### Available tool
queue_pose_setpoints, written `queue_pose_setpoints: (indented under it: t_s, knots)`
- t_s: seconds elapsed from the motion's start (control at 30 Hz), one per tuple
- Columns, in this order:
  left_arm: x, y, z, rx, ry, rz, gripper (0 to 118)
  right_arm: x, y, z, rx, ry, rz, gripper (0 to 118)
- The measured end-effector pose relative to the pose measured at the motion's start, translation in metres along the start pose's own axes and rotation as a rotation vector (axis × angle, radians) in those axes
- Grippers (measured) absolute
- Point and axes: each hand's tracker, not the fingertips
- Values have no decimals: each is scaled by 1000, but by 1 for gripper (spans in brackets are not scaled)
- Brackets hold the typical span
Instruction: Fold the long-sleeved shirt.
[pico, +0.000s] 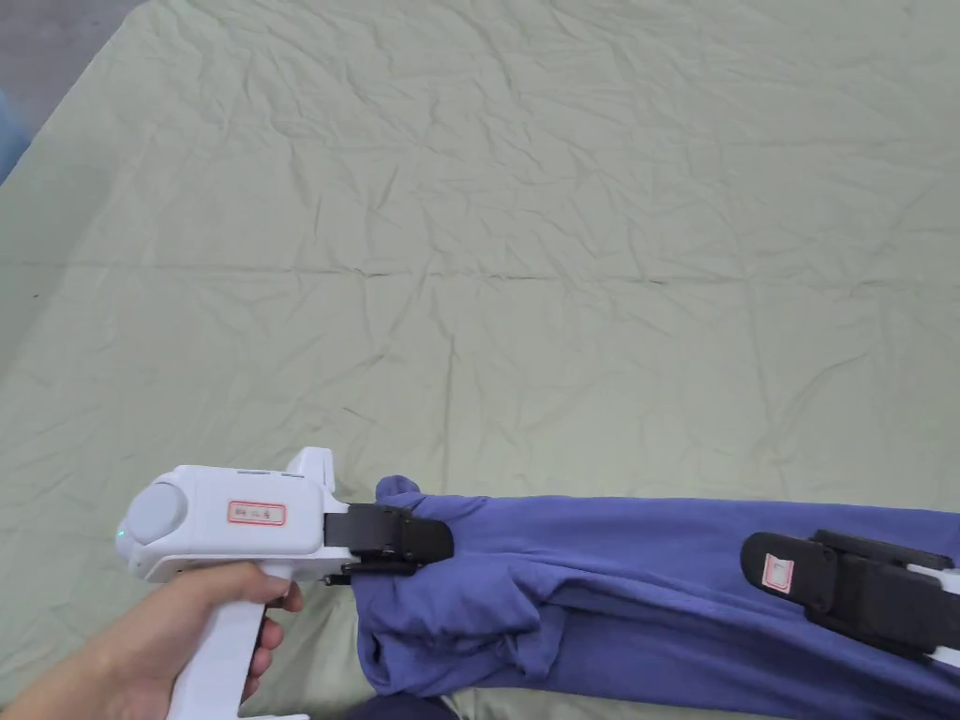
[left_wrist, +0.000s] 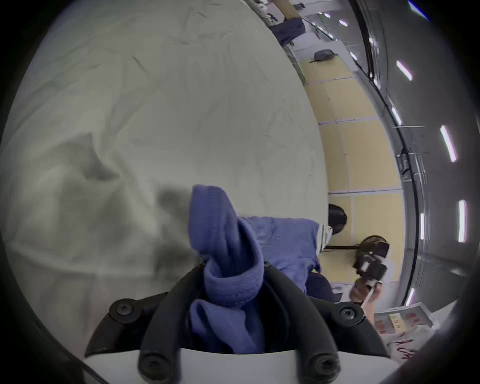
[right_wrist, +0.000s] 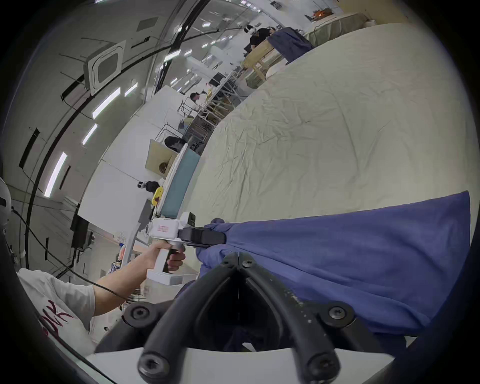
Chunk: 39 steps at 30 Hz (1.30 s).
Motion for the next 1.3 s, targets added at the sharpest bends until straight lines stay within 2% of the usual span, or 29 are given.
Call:
queue_pose_setpoints:
  t_s: [0.07, 0.17, 0.33, 0.63, 0.8, 0.9, 1.07, 1.17, 1.3]
  knots:
    - [12, -7, 10, 12, -6, -14, 17, -5, 0, 0, 1, -12, 5, 3]
    - [17, -7, 34, 69, -96, 44, 17, -6, 3, 1, 28, -59, -15, 3]
    - [19, -4, 81, 135, -36, 6, 17, -7, 14, 11, 71, -93, -35, 3]
    - [-8, -1, 171, 282, 104, 69, 17, -4, 19, 17, 127, -119, -70, 2]
    - [-9, -4, 211, 385, 175, 106, 17, -12, 18, 13, 125, -141, -47, 2]
    - [7, -11, 208, 421, 239, 132, 17, -23, 19, 13, 130, -221, 15, 2]
    - [53, -31, 176, 456, 241, 160, 17, -46, 15, 12, 90, -405, 101, 2]
    - [89, -39, 142, 446, 239, 139, 17, -51, 8, 16, 81, -406, 118, 2]
    - [132, -40, 81, 395, 294, 78, 17, -53, -3, 29, 83, -357, 109, 2]
